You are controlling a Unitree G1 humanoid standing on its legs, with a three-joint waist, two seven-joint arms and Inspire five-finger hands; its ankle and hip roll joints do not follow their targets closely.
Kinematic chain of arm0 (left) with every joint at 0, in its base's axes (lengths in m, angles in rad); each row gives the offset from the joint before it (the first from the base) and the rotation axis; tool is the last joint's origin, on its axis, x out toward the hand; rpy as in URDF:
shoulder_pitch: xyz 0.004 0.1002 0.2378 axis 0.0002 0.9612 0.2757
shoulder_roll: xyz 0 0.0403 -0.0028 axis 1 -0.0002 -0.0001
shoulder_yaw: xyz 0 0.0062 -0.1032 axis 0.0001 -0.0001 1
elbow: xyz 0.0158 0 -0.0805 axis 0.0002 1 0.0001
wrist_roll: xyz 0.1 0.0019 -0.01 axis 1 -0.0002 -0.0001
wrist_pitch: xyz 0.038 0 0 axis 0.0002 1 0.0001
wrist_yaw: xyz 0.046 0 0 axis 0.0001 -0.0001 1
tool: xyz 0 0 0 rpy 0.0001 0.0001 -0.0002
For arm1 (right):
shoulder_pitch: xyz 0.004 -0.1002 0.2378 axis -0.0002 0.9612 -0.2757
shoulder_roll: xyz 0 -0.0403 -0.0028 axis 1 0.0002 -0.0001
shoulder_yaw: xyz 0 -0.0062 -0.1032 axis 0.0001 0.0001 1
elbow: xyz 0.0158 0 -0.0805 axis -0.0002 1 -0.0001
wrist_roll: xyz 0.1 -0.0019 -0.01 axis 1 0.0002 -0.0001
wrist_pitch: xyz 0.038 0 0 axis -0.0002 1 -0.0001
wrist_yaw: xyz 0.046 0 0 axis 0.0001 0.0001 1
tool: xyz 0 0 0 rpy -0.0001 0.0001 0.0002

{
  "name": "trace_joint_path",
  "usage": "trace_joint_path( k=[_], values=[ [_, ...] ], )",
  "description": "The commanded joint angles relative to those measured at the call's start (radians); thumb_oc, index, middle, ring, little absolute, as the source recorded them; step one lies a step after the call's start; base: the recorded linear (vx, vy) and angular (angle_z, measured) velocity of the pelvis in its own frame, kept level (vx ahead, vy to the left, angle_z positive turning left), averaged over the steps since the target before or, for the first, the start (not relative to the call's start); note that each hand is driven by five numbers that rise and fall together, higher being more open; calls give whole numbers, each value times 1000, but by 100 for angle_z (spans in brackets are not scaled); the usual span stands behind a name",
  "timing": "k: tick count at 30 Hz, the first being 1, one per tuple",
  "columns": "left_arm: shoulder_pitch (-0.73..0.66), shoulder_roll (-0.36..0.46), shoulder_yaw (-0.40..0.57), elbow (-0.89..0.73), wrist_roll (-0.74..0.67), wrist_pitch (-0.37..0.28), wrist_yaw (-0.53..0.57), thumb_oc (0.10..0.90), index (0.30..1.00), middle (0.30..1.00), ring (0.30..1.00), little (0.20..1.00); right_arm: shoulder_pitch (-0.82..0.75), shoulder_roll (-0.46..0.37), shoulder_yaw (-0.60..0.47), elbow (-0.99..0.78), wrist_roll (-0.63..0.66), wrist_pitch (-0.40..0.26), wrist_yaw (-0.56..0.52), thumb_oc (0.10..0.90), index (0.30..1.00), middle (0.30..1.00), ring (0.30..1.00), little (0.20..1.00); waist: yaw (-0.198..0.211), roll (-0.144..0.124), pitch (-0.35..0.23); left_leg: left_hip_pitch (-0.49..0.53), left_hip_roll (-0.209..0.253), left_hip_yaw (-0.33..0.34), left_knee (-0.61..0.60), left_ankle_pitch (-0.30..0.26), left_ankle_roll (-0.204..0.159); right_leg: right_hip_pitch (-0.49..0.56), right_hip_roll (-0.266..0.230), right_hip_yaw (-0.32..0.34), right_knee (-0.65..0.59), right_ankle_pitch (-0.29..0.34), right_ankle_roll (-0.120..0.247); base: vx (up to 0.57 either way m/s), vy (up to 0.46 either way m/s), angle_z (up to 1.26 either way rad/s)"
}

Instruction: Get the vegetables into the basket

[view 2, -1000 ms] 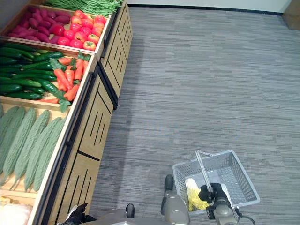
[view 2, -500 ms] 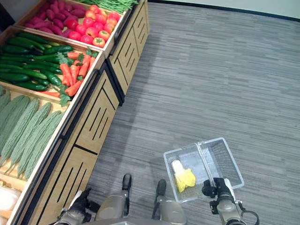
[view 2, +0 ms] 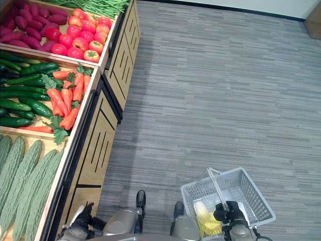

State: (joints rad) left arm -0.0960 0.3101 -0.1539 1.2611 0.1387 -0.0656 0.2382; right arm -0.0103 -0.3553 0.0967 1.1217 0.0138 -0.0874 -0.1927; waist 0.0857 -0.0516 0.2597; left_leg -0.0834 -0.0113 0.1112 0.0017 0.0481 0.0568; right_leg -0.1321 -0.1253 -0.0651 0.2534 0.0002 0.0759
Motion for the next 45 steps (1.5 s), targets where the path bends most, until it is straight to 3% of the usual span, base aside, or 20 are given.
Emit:
trace_joint_path(
  k=[1,3,5,6,7,10,13,15,18,21,25,27,30,31,33,36,41,45],
  values=[
    [37,35,25,4,16,4,21,900,1000,1000,1000,1000,-26,-52,-1,-118,0,-69,-27,400,300,300,300,300,14,-27,-15,-45,19,-50,84,-28,-14,15,-28,5,164,184,90,141,140,-12],
    [35,35,27,8,12,5,20,900,1000,1000,1000,1000,-21,-49,1,-142,-7,-68,-29,400,300,300,300,300,-2,-18,-10,-5,15,-61,48,-24,-11,-30,-28,-18,169,183,80,161,77,13],
    [32,33,26,16,13,5,21,900,1000,1000,1000,1000,-24,-50,1,-148,-10,-69,-32,400,300,300,300,300,-16,-16,-6,30,16,-68,20,-24,-20,-52,-38,-48,91,164,74,226,-52,17],
    [30,28,19,24,22,2,23,900,1000,1000,1000,1000,-31,-52,3,-134,-12,-69,-37,400,300,300,300,300,-25,-18,-7,56,19,-79,-3,-30,-36,-66,-50,-52,-37,171,80,211,-105,8],
    [29,28,20,24,22,2,23,900,1000,1000,1000,1000,-31,-52,3,-134,-12,-69,-37,400,300,300,300,300,-26,-17,-6,58,19,-80,-3,-30,-36,-64,-50,-53,-38,171,80,234,-159,16],
    [28,15,21,38,38,-1,15,900,1000,1000,1000,1000,-26,-49,2,-143,-20,-66,-39,400,300,300,300,300,-49,-25,-12,124,41,-123,-25,-60,-72,-104,-89,-1,-214,258,116,269,-203,44],
    [38,5,33,46,30,-1,10,900,1000,1000,1000,1000,-9,-44,-1,-144,-26,-65,-30,400,300,300,300,300,-51,-29,-23,161,60,-144,-41,-71,-88,-84,-76,10,-217,244,118,249,-207,43],
    [49,-7,37,57,31,-2,12,900,1000,1000,1000,1000,-5,-43,-1,-129,-24,-66,-24,400,300,300,300,300,-42,-33,-39,171,78,-158,-39,-80,-104,-62,-67,-17,-229,230,109,238,-292,66],
    [63,-18,52,79,21,4,10,900,1000,1000,1000,1000,-6,-63,7,-136,-15,-76,-17,400,300,300,300,300,-31,-24,-49,148,128,-197,21,-48,-138,-35,-31,-73,-201,177,74,173,-345,43],
    [65,-23,48,75,21,5,10,900,1000,1000,1000,1000,1,-86,-1,-164,-10,-79,-19,400,300,300,300,300,-35,-15,-45,123,150,-202,86,-22,-153,-23,-16,-99,-181,140,52,93,-254,28],
    [57,-37,33,58,12,7,10,900,1000,1000,1000,1000,13,-106,-27,-160,5,-82,-39,400,300,300,300,300,-50,-14,-24,43,169,-98,241,22,-159,19,-16,-152,-156,85,13,74,-195,40],
    [51,-38,21,33,5,9,7,900,1000,1000,1000,1000,30,-105,-47,-145,15,-71,-47,400,300,300,300,300,-53,-8,-20,-1,169,-13,214,31,-146,50,-21,-193,-158,65,12,90,-143,84],
    [36,-39,10,40,23,13,11,900,1000,1000,1000,1000,42,-98,-63,-128,16,-67,-53,400,300,300,300,300,-59,0,-27,-60,126,85,141,18,-125,73,-23,-234,-178,58,19,80,-62,66],
    [36,-39,10,40,23,13,11,900,1000,1000,1000,1000,42,-98,-63,-128,16,-67,-53,400,300,300,300,300,-59,0,-27,-60,126,85,141,18,-125,73,-23,-234,-178,58,19,157,-25,50],
    [35,-35,11,37,40,19,13,900,1000,1000,1000,1000,49,-94,-56,-129,3,-64,-61,400,300,300,300,300,-49,11,-37,-120,102,176,80,75,-122,113,1,-255,-203,43,19,188,2,45],
    [46,-32,21,40,42,21,11,900,1000,1000,1000,1000,41,-91,-39,-140,-15,-60,-60,400,300,300,300,300,-19,10,-37,-129,90,151,37,111,-126,166,19,-242,-214,20,22,272,105,-2],
    [65,-20,29,50,58,23,4,900,1000,1000,1000,1000,40,-68,-37,-123,-37,-56,-55,400,300,300,300,300,-12,-18,-57,-84,69,163,27,64,-80,196,-13,-218,-159,-9,42,243,157,-32],
    [52,-3,44,34,27,18,13,900,1000,1000,1000,1000,11,-49,-9,-94,-46,-51,-49,400,300,300,300,300,12,-49,-59,-73,49,170,40,31,-55,181,-43,-197,-124,52,71,156,121,-9]
  ],
)
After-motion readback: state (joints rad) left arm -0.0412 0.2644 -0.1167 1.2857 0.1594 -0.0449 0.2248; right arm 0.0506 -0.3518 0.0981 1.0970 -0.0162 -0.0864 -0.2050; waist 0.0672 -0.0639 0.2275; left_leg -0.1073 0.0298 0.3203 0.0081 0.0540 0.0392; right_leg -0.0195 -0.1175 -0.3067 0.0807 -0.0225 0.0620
